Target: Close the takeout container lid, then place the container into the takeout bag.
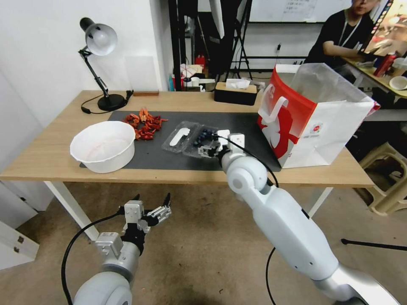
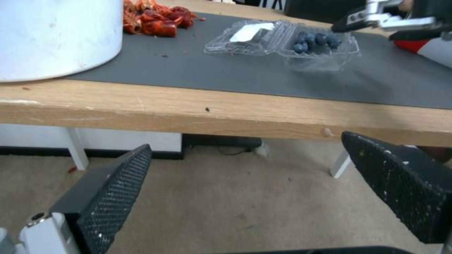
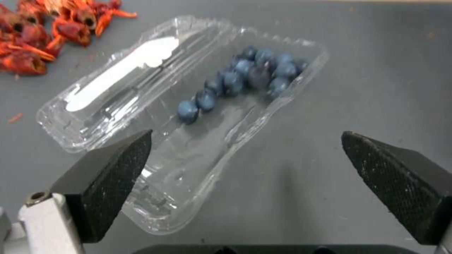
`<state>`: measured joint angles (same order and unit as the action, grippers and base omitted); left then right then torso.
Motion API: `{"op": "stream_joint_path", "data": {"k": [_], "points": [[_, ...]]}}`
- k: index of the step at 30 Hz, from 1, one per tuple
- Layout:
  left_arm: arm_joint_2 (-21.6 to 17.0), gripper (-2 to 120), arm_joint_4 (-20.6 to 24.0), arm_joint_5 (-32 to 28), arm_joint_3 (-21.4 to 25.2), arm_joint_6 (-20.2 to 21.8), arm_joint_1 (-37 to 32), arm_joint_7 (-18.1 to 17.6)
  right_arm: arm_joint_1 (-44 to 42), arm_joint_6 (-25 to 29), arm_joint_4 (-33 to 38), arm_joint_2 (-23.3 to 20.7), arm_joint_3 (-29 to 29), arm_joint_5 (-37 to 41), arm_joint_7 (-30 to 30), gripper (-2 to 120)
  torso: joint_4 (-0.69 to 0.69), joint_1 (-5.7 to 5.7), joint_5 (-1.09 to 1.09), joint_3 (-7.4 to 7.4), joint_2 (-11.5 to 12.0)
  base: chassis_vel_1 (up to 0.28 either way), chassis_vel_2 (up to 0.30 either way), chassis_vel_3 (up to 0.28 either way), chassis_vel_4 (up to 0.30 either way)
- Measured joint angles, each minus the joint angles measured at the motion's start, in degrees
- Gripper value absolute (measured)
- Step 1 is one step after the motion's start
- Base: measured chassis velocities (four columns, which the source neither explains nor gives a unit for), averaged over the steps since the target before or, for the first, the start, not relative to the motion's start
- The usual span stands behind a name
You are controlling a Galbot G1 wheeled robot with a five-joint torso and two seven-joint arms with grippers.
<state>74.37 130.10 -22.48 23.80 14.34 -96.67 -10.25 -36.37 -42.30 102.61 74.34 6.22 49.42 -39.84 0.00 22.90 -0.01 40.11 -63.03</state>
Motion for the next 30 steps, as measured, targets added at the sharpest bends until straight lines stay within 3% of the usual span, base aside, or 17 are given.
{"op": "stream_joint_path", "data": {"k": [10,30], "points": [[-0.20,100,-0.47,-0.24,0.39,-0.64,0.17,-0.23,2.86,0.05,-5.32,2.89,2.45,1.76,-3.42,100,0.00,0.01,0.01,0.00,0.00,0.000,0.000,0.000,0.000],[-0.36,100,-1.18,-0.32,0.26,-1.28,0.68,-0.72,1.74,0.18,-5.80,1.71,1.82,4.79,-4.91,100,0.00,0.02,0.01,0.00,0.00,0.000,0.000,0.000,0.000]]}}
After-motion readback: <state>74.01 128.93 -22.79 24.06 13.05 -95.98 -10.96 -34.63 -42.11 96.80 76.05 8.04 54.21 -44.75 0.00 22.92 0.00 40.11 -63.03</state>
